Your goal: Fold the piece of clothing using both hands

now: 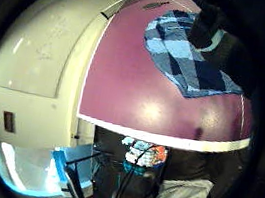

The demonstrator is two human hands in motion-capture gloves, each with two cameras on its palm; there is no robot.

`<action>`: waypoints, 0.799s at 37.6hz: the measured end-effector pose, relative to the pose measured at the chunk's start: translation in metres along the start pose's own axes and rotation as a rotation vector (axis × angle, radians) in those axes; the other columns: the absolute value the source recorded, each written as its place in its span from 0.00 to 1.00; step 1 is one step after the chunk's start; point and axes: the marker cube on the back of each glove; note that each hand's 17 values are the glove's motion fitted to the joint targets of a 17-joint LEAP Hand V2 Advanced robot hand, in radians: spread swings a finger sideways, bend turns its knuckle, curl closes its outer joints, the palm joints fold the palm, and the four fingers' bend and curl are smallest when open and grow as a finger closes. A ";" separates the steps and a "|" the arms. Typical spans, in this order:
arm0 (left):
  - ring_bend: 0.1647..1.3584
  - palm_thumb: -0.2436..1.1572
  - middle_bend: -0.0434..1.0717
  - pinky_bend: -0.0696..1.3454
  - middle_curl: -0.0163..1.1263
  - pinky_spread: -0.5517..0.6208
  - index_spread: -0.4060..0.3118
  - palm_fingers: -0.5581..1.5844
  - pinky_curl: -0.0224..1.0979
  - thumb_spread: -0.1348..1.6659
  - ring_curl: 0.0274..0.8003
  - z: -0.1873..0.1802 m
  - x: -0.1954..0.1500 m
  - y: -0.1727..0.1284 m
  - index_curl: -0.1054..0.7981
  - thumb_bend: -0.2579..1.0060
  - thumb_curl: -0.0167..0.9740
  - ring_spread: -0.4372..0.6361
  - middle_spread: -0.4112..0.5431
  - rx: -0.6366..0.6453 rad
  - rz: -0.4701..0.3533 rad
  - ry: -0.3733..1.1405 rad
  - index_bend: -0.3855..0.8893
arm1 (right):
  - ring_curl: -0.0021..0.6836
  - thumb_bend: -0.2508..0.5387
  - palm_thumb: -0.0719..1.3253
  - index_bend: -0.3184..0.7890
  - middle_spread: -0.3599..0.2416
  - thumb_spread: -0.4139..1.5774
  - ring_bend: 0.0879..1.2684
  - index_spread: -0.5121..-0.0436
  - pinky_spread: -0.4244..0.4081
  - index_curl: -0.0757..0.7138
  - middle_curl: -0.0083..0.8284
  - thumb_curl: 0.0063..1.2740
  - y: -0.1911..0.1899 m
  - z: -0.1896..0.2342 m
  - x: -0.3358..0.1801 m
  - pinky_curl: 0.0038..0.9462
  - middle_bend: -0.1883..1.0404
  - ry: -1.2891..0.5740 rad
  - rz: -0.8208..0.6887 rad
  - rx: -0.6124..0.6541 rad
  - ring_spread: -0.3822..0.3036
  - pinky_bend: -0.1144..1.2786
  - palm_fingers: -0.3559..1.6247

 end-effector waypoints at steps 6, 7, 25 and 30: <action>0.37 0.21 0.22 0.50 0.12 0.60 0.50 0.39 0.23 0.46 0.21 -0.003 0.004 0.001 0.12 0.21 0.07 0.57 0.52 0.009 0.007 0.019 0.31 | 0.11 0.50 0.22 0.42 0.50 0.60 0.12 0.48 0.72 0.22 0.13 0.04 0.007 -0.007 0.013 0.15 0.33 -0.011 0.024 0.002 0.63 0.37 0.26; 0.38 0.21 0.22 0.51 0.13 0.60 0.49 0.39 0.24 0.48 0.23 -0.002 0.005 0.001 0.12 0.20 0.07 0.58 0.53 0.008 0.009 0.025 0.32 | 0.12 0.50 0.22 0.42 0.49 0.62 0.12 0.45 0.73 0.23 0.14 0.04 0.011 -0.010 0.014 0.16 0.33 -0.018 0.029 0.000 0.63 0.37 0.26; 0.46 0.20 0.26 0.55 0.23 0.63 0.47 0.36 0.31 0.66 0.31 0.005 0.005 0.001 0.19 0.19 0.16 0.63 0.56 0.065 0.009 -0.002 0.37 | 0.22 0.43 0.23 0.41 0.47 0.82 0.14 0.27 0.81 0.33 0.28 0.09 0.034 -0.014 0.012 0.26 0.33 -0.057 -0.009 -0.022 0.69 0.40 0.22; 0.46 0.20 0.27 0.53 0.25 0.63 0.47 0.37 0.31 0.67 0.32 0.015 0.001 0.009 0.22 0.20 0.18 0.62 0.55 0.062 -0.005 -0.014 0.40 | 0.24 0.40 0.23 0.39 0.48 0.83 0.14 0.26 0.81 0.33 0.30 0.10 0.036 0.005 0.014 0.29 0.33 -0.081 -0.039 -0.035 0.72 0.43 0.19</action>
